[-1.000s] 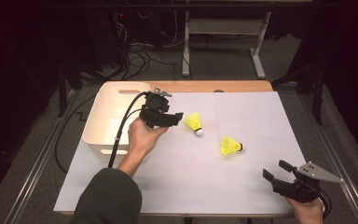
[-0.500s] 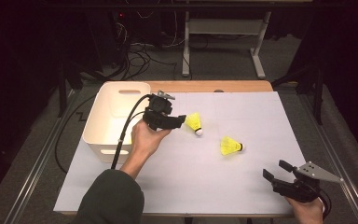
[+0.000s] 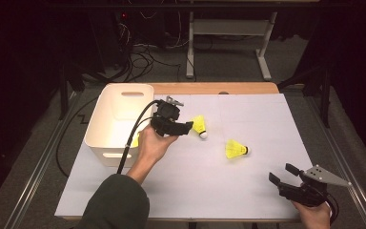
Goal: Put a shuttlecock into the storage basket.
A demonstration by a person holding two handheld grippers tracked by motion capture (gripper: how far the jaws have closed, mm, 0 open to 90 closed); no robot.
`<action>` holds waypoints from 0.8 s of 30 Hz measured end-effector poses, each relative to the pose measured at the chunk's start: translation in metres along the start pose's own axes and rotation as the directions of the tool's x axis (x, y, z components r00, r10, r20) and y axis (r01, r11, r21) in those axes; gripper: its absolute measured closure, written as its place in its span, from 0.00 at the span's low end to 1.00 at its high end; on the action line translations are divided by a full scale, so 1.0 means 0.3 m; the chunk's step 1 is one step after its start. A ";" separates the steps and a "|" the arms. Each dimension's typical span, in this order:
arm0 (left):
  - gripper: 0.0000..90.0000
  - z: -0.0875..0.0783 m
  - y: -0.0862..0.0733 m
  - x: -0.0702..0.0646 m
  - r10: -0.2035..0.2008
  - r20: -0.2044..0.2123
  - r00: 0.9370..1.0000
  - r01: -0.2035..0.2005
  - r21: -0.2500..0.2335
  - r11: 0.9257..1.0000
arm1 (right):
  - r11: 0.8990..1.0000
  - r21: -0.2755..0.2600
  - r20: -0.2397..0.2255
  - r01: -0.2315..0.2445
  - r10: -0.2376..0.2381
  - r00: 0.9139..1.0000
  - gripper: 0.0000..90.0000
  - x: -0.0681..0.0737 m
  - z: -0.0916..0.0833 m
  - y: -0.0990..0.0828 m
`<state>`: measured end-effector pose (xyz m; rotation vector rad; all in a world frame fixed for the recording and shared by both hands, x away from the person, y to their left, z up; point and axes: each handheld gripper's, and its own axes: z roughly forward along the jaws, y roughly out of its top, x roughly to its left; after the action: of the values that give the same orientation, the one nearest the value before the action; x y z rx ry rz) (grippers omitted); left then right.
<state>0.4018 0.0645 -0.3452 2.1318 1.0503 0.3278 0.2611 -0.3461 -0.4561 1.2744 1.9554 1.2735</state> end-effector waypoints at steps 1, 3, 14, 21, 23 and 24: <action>0.45 0.003 -0.002 0.001 -0.001 0.000 1.000 0.001 0.002 1.000 | 1.000 0.000 0.001 -0.001 0.001 1.000 0.27 0.000 0.000 0.000; 0.45 0.005 -0.004 0.000 0.000 -0.006 1.000 0.000 0.002 1.000 | 1.000 0.001 0.001 -0.002 0.002 1.000 0.27 -0.001 0.000 0.000; 0.45 0.020 -0.015 -0.013 -0.002 -0.002 1.000 0.002 0.007 1.000 | 1.000 0.001 0.002 -0.002 0.002 1.000 0.27 0.000 0.001 0.000; 0.45 0.037 -0.018 -0.027 -0.002 -0.001 1.000 0.002 0.012 1.000 | 1.000 0.001 -0.001 -0.003 0.003 1.000 0.27 -0.001 0.001 0.000; 0.44 0.043 -0.018 -0.031 0.001 0.000 1.000 -0.001 0.015 1.000 | 1.000 0.000 -0.001 0.000 0.000 1.000 0.27 0.000 0.001 0.000; 0.44 0.046 -0.018 -0.032 0.001 0.002 1.000 -0.001 0.016 1.000 | 1.000 0.001 0.000 -0.001 0.001 1.000 0.27 0.000 0.002 0.000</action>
<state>0.3995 0.0525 -0.3579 2.1470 1.0540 0.3188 0.2614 -0.3459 -0.4562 1.2764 1.9562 1.2730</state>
